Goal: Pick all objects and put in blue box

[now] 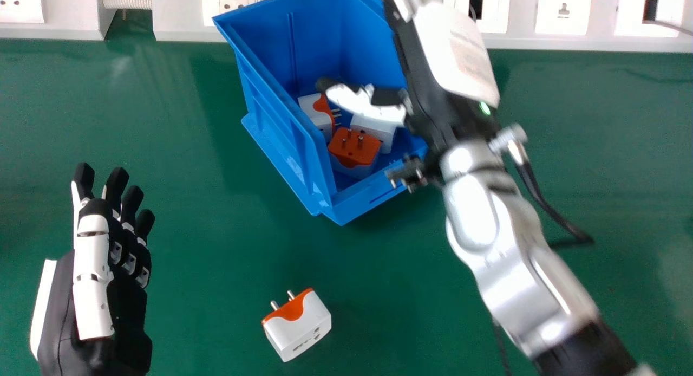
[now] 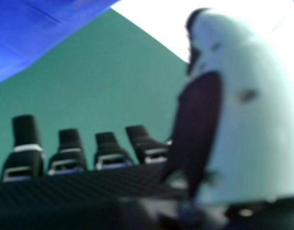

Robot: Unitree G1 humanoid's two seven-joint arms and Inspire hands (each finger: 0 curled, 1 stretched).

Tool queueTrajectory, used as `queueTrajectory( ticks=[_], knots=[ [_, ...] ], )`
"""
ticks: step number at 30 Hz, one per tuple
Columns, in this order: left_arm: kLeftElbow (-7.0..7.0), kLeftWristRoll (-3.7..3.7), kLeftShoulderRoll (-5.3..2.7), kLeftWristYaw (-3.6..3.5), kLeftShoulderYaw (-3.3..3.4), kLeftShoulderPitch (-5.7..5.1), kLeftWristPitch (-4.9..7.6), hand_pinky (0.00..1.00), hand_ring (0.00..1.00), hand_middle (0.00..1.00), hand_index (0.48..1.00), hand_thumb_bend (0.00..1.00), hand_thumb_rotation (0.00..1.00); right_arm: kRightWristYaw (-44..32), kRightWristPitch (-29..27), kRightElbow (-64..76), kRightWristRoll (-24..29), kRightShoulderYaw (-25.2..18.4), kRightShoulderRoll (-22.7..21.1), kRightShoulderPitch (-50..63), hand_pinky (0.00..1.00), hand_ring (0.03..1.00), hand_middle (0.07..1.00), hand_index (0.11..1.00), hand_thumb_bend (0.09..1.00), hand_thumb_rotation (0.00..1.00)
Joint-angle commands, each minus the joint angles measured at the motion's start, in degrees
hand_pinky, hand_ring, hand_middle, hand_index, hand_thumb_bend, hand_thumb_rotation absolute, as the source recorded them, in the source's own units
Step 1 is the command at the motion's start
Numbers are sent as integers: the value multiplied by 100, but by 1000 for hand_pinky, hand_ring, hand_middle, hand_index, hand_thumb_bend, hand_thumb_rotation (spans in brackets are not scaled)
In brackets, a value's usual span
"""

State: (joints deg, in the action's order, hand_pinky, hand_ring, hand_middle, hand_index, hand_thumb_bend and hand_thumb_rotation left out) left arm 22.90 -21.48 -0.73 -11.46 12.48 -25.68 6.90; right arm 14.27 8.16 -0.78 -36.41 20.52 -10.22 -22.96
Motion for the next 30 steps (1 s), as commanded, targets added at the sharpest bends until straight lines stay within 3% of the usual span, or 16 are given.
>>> queueTrajectory(
  ticks=[1, 5, 6, 8, 12, 14, 19, 21, 25, 28, 30],
  knots=[
    [28, -124, 48, -124, 31, 26, 177, 1000, 1000, 1000, 989, 159, 971, -20, -425, 1433, -37, -252, -360, 1083, 765, 918, 968, 940, 341, 353],
    [32, -72, 35, -108, 48, -38, 205, 1000, 1000, 1000, 989, 166, 949, 26, -1010, 2298, -60, -390, -810, 2560, 744, 904, 963, 936, 336, 360],
    [17, 27, 35, -85, 45, -60, 251, 1000, 1000, 1000, 989, 170, 941, 56, -1168, 2410, -57, -428, -890, 2876, 734, 896, 954, 930, 348, 376],
    [-8, 76, 14, -70, 36, -86, 301, 1000, 1000, 1000, 989, 172, 936, 172, -1581, 2497, -72, -508, -1048, 3446, 725, 889, 946, 925, 369, 408],
    [-55, 97, -14, -87, 0, -114, 374, 1000, 1000, 1000, 988, 175, 942, 372, -2475, 2219, -114, -638, -1372, 4194, 719, 882, 938, 919, 388, 439],
    [-73, 4, -31, -111, -7, -118, 365, 1000, 1000, 1000, 987, 177, 947, 413, -2851, 2010, -128, -681, -1524, 4428, 702, 865, 922, 902, 413, 468],
    [-101, 183, -9, -47, 4, -112, 421, 1000, 1000, 1000, 990, 176, 956, 337, -3531, 1509, -254, -680, -1750, 4597, 689, 839, 891, 877, 462, 551],
    [-95, 127, -32, -30, 13, -105, 387, 1000, 1000, 1000, 991, 176, 960, 364, -3755, 1288, -341, -636, -1767, 4507, 686, 831, 882, 871, 474, 564],
    [-146, 14, 10, -123, 45, -68, 404, 1000, 1000, 1000, 989, 176, 948, 339, -4136, 879, -525, -515, -1751, 4263, 675, 814, 864, 857, 488, 577],
    [-135, 54, 22, -100, 59, -51, 391, 1000, 1000, 1000, 991, 172, 949, 170, -4259, 730, -619, -369, -1725, 4046, 662, 798, 849, 839, 494, 579],
    [-111, 11, 22, -99, 61, -46, 348, 1000, 1000, 1000, 991, 170, 949, 113, -4358, 625, -681, -246, -1675, 3874, 652, 789, 842, 830, 495, 578]
  ],
)
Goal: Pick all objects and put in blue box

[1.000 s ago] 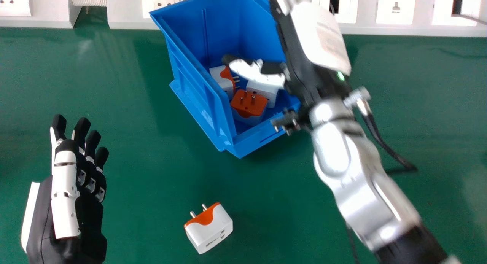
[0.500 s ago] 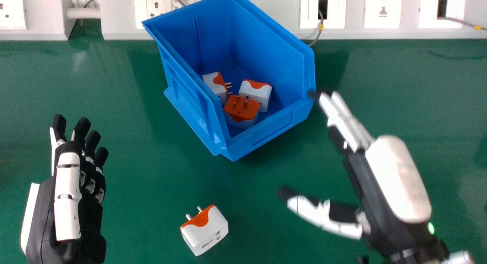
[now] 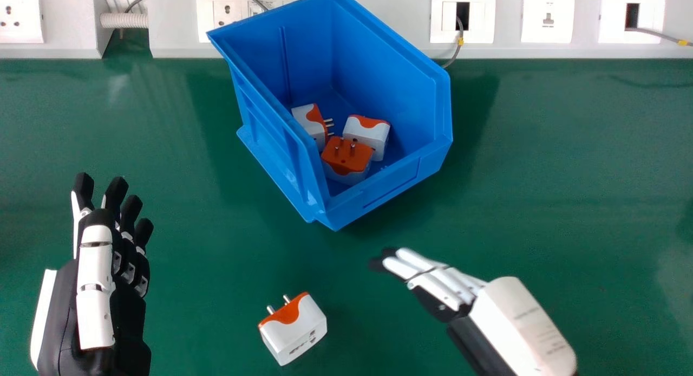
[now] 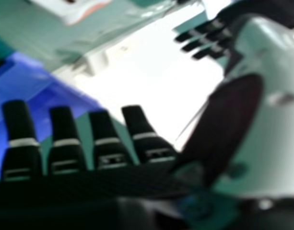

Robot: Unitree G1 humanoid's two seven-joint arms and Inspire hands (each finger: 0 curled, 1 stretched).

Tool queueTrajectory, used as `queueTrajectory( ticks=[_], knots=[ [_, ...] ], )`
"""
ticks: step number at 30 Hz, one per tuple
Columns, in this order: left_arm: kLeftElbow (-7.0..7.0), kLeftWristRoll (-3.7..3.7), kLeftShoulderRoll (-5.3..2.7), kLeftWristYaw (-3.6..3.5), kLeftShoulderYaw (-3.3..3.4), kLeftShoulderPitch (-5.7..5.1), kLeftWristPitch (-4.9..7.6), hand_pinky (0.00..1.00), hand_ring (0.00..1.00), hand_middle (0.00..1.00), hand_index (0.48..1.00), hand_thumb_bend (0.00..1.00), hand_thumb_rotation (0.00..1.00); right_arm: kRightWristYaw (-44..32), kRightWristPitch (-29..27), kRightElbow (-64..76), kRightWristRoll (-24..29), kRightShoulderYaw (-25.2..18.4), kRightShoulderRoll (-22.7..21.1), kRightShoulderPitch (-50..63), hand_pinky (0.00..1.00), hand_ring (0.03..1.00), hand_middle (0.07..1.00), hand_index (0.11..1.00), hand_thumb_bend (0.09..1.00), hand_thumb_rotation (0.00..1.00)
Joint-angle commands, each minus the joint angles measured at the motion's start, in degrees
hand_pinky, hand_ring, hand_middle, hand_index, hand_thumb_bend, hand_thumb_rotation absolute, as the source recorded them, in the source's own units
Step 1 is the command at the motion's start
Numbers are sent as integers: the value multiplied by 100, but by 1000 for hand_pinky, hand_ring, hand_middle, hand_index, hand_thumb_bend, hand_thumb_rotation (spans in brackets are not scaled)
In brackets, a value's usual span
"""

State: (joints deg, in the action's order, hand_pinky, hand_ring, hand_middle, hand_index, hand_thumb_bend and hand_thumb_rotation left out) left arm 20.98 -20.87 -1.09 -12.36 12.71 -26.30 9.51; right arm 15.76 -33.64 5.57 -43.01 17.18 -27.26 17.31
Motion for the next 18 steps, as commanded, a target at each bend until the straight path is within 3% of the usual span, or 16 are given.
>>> queueTrajectory(
  ticks=[1, 4, 6, 8, 9, 11, 14, 17, 18],
  knots=[
    [82, -73, 61, -21, 41, 22, 77, 1000, 1000, 1000, 991, 168, 955, -52, -220, -65, -73, 155, 64, -251, 647, 785, 837, 824, 494, 573],
    [66, -89, 75, -35, 56, 34, 86, 1000, 1000, 1000, 992, 163, 963, -81, -300, -253, -203, 353, 177, -555, 642, 779, 827, 814, 490, 552],
    [70, -35, 93, -27, 55, 24, 106, 1000, 1000, 1000, 991, 164, 965, -167, -316, -373, -270, 485, 254, -778, 639, 775, 823, 809, 487, 554],
    [81, -68, 87, -26, 55, 14, 100, 1000, 1000, 1000, 991, 165, 969, -226, -347, -507, -350, 606, 309, -1007, 639, 770, 817, 802, 481, 570],
    [84, -58, 92, -26, 54, 9, 107, 1000, 1000, 1000, 991, 165, 970, -258, -363, -571, -377, 661, 327, -1118, 637, 767, 814, 799, 479, 581],
    [104, 33, 107, 12, 51, -8, 114, 1000, 1000, 1000, 990, 166, 970, -363, -374, -683, -500, 778, 337, -1395, 636, 766, 812, 797, 475, 594],
    [117, 65, 106, 15, 56, -19, 148, 1000, 1000, 1000, 991, 169, 977, -527, -388, -855, -610, 931, 366, -1812, 636, 765, 811, 797, 462, 616],
    [165, 51, 103, 32, 53, -52, 99, 1000, 1000, 1000, 990, 171, 985, -703, -373, -1024, -677, 1055, 422, -2210, 640, 771, 819, 807, 451, 622],
    [181, 14, 101, 24, 52, -62, 80, 1000, 1000, 1000, 989, 174, 984, -671, -385, -1097, -761, 1090, 444, -2355, 646, 777, 827, 815, 448, 620]
  ],
)
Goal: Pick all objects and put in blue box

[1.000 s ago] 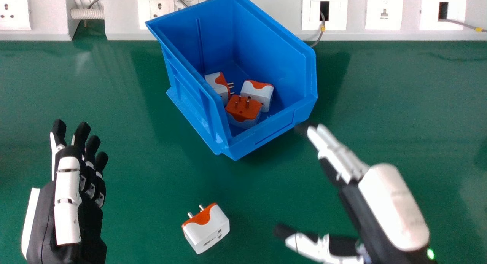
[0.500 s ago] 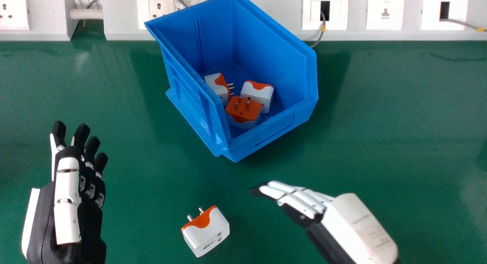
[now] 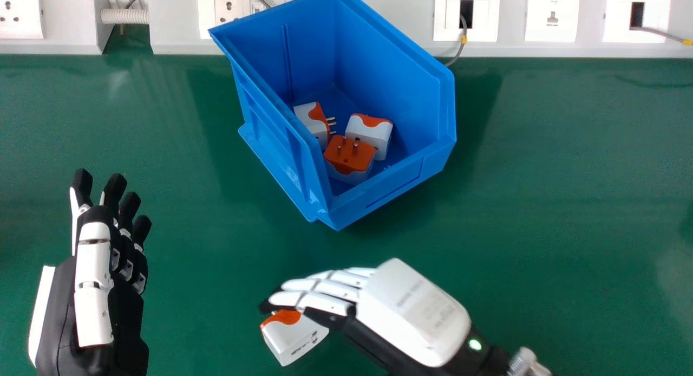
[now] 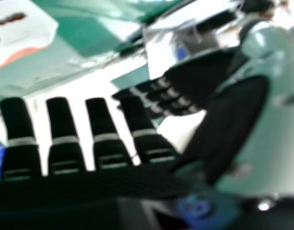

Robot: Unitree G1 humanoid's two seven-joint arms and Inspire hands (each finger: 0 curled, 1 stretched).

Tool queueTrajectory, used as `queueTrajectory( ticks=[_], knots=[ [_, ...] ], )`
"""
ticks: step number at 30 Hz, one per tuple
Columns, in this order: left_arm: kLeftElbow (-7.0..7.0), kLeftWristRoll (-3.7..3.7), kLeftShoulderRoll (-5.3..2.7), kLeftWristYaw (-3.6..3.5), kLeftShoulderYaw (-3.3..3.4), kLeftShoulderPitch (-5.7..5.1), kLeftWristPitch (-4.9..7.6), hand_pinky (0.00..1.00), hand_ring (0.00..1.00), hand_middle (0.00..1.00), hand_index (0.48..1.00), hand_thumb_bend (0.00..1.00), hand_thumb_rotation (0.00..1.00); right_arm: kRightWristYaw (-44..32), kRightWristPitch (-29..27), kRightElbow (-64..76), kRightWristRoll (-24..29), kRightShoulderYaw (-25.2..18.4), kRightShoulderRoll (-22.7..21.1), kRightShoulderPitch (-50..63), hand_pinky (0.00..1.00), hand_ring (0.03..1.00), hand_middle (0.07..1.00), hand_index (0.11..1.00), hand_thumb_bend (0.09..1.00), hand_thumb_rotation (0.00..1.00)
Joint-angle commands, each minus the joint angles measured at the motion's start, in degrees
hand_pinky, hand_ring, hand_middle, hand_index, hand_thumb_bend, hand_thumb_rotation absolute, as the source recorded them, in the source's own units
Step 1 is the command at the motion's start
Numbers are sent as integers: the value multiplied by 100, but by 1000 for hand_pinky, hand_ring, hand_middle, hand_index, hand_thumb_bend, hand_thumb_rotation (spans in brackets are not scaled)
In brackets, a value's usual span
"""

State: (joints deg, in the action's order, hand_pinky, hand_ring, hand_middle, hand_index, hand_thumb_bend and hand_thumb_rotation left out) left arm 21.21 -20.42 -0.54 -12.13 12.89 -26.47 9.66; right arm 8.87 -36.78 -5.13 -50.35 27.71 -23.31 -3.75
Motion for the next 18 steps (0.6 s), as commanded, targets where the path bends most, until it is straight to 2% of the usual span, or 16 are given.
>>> queueTrajectory(
  ticks=[1, 6, 9, 13, 15, 18],
  knots=[
    [174, -77, 42, -7, 33, -53, 47, 1000, 1000, 1000, 989, 174, 984, 26, -80, -94, -90, 71, 66, -395, 646, 777, 827, 815, 448, 620],
    [170, -136, 57, -23, 57, -73, 58, 1000, 1000, 1000, 987, 177, 977, 17, -113, -413, -285, 190, 109, -1100, 643, 795, 846, 835, 426, 598],
    [155, -198, 64, -66, 72, -83, 76, 1000, 1000, 1000, 987, 179, 975, -30, -115, -577, -262, 227, 130, -1410, 647, 805, 856, 842, 423, 591],
    [200, -137, 64, -30, 70, -124, 66, 1000, 1000, 1000, 989, 183, 972, -45, -97, -740, -257, 270, 150, -1725, 657, 826, 870, 848, 434, 564],
    [219, -149, 71, -28, 68, -132, 44, 1000, 1000, 1000, 988, 184, 971, -42, -77, -820, -263, 292, 162, -1814, 658, 827, 872, 849, 436, 560],
    [238, -125, 69, -7, 66, -141, 46, 1000, 1000, 1000, 991, 187, 971, -51, -49, -949, -271, 334, 175, -1926, 650, 821, 872, 848, 443, 549]
  ],
)
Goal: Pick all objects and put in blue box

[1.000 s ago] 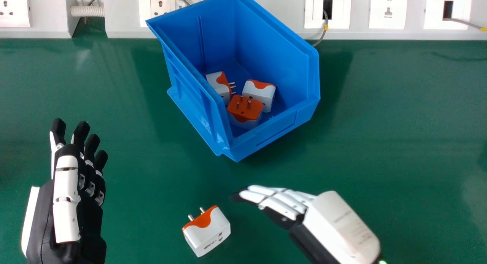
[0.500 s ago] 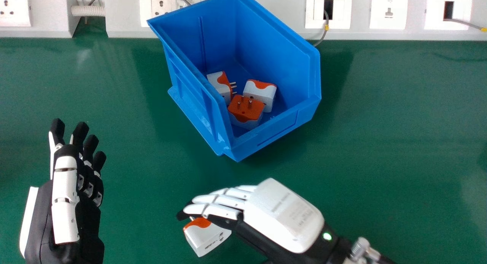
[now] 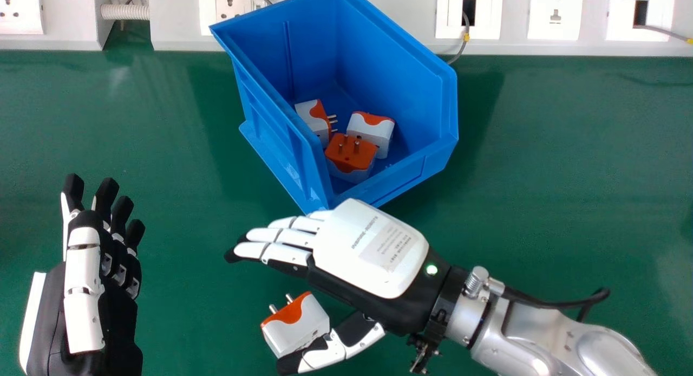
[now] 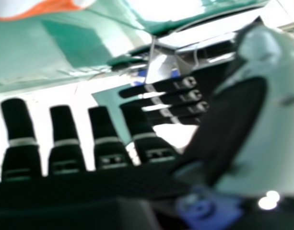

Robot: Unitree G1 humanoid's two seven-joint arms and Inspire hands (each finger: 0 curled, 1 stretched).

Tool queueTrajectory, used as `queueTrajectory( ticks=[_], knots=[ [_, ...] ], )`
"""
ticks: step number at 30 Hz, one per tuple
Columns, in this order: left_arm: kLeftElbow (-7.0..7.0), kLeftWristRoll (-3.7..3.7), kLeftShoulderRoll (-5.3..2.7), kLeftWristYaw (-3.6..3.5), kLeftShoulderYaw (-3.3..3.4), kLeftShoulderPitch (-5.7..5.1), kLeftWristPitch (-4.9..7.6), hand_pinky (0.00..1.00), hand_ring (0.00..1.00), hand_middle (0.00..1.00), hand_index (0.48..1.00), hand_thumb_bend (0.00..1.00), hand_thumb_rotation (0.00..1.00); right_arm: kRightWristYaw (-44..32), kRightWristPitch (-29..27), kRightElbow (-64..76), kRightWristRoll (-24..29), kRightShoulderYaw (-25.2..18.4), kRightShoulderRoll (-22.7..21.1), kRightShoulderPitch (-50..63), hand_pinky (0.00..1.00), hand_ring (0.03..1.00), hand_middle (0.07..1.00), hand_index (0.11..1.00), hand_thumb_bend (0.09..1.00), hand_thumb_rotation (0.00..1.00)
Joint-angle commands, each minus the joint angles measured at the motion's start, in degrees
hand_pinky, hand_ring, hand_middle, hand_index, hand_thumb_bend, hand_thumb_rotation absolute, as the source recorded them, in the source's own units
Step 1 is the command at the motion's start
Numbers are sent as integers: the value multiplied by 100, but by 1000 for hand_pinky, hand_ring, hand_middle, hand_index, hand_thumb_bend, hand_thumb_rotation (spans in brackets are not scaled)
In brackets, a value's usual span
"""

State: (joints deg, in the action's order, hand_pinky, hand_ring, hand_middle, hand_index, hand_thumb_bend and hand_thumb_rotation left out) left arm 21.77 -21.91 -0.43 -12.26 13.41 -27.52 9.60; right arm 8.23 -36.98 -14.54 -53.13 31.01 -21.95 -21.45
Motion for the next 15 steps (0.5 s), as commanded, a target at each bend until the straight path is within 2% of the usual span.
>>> queueTrajectory(
  ticks=[1, 3, 7, 10, 11, 15],
  knots=[
    [188, 19, 67, 4, 14, -37, 39, 1000, 1000, 1000, 990, 187, 971, 39, -24, -62, -3, 22, 49, -186, 645, 818, 874, 848, 445, 545],
    [197, -2, 67, 8, 16, -29, 21, 1000, 1000, 1000, 991, 188, 976, 89, 1, -178, -68, 75, 59, -254, 642, 816, 874, 847, 447, 541],
    [199, 36, 80, -2, 12, -15, 51, 1000, 1000, 1000, 991, 185, 972, 71, 81, -472, -182, 181, 115, -377, 634, 807, 871, 843, 447, 537],
    [225, 4, 80, -3, 6, -25, 47, 1000, 1000, 1000, 991, 184, 972, 107, 114, -715, -249, 278, 158, -476, 632, 804, 869, 842, 446, 539],
    [233, 27, 90, -3, 4, -30, 54, 1000, 1000, 1000, 993, 184, 972, 123, 127, -798, -276, 316, 169, -509, 633, 804, 868, 842, 443, 544],
    [256, -23, 83, -14, 18, -44, 59, 1000, 1000, 1000, 994, 180, 973, 255, 130, -1173, -426, 475, 214, -653, 633, 801, 862, 838, 446, 536]
  ],
)
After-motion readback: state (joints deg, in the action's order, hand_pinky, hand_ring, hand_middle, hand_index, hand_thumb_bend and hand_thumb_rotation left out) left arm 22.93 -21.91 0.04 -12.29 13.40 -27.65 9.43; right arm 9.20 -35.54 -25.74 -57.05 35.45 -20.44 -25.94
